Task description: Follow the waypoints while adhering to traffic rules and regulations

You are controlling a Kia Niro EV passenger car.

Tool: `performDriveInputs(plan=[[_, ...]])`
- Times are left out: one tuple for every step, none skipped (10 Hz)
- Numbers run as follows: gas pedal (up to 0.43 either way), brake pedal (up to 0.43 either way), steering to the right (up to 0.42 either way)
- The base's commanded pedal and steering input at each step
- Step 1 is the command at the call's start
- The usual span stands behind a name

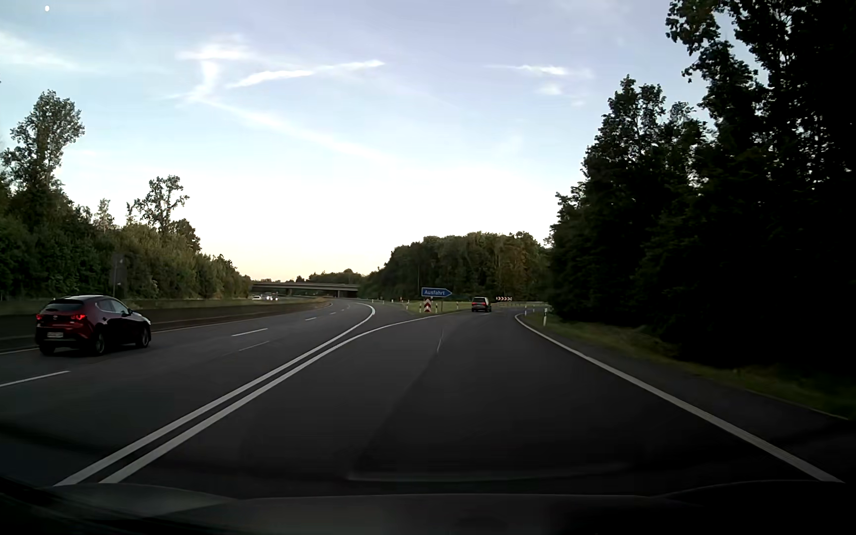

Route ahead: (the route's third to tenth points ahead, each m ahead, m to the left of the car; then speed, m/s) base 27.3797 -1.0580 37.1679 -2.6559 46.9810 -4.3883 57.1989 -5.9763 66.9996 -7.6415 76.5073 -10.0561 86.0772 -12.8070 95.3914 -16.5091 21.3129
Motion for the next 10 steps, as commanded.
performDriveInputs(plan=[[0.000, 0.177, 0.008], [0.000, 0.183, 0.009], [0.000, 0.189, 0.009], [0.000, 0.195, 0.010], [0.000, 0.195, 0.011], [0.000, 0.201, 0.013], [0.000, 0.195, 0.015], [0.000, 0.195, 0.016], [0.000, 0.195, 0.018], [0.000, 0.195, 0.020]])
